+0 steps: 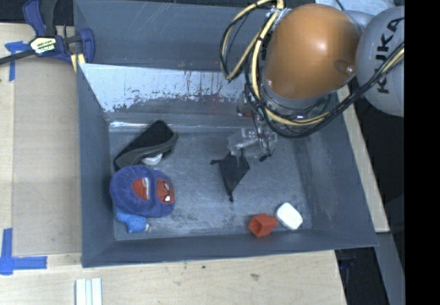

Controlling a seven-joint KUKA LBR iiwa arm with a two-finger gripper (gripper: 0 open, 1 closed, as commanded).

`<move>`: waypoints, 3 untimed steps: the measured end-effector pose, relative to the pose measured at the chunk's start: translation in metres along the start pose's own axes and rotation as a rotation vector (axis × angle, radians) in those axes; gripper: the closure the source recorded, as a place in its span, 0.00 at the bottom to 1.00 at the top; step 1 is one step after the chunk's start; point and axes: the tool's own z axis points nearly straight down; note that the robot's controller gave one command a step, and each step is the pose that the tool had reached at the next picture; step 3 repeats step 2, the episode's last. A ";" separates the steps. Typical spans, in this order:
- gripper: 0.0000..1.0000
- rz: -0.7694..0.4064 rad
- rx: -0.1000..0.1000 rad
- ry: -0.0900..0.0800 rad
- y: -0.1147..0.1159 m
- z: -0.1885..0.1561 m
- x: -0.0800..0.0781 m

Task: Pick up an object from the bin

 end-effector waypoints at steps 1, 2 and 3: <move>1.00 0.003 -0.001 -0.001 -0.001 -0.007 0.000; 1.00 0.006 0.000 -0.002 -0.002 -0.009 0.000; 1.00 0.006 0.000 -0.002 -0.002 -0.009 0.000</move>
Offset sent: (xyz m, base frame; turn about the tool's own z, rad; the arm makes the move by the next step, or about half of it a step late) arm 0.0002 -0.0001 0.0061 0.0000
